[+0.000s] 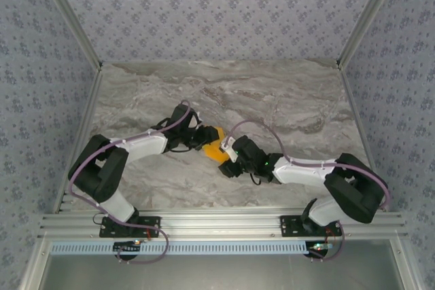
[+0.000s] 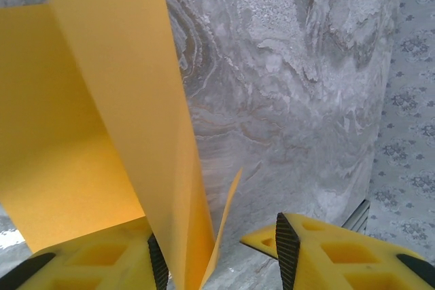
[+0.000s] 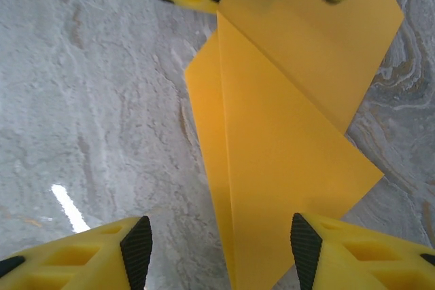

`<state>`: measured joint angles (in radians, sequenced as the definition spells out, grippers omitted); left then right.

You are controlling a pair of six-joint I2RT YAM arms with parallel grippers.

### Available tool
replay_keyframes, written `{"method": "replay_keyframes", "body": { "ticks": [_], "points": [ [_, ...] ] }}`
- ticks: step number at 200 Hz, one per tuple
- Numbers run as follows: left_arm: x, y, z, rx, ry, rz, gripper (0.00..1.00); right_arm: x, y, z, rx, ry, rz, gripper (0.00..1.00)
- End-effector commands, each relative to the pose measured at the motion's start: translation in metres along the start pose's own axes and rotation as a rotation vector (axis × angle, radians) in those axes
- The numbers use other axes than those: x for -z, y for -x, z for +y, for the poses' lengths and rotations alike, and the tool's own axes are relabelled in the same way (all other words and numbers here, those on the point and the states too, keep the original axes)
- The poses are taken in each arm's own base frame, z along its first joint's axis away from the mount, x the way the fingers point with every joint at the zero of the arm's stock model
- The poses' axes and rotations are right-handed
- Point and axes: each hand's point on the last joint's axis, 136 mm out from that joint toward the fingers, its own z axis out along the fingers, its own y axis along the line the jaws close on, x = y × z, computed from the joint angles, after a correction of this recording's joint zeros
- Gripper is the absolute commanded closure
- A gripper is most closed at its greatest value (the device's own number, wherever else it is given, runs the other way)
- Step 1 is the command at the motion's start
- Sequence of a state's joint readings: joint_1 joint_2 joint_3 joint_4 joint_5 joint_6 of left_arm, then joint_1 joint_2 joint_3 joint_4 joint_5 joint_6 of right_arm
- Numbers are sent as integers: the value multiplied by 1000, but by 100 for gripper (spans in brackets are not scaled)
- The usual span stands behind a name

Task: Fold a paper plane with a square sheet of paper (fold left side to right side)
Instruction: Fourth fold the wing at the center of the table.

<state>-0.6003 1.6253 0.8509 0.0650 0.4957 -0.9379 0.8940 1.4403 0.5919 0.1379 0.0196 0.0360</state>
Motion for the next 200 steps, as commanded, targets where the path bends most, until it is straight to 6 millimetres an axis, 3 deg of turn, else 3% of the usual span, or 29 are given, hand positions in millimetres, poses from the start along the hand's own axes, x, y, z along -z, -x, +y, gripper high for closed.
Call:
{"method": "replay_keyframes", "body": {
  "ticks": [1, 64, 129, 200],
  "points": [
    [2, 9, -20, -10, -50, -6, 55, -5, 17, -5, 33, -46, -42, 40],
    [0, 16, -28, -8, -61, -10, 54, -20, 14, -9, 41, -92, -2, 47],
    [5, 17, -27, -19, -46, -17, 52, -25, 9, -10, 24, -97, 27, 77],
    [24, 14, -20, -37, -13, -44, 41, -26, 5, -4, -33, -31, 41, 93]
  ]
}}
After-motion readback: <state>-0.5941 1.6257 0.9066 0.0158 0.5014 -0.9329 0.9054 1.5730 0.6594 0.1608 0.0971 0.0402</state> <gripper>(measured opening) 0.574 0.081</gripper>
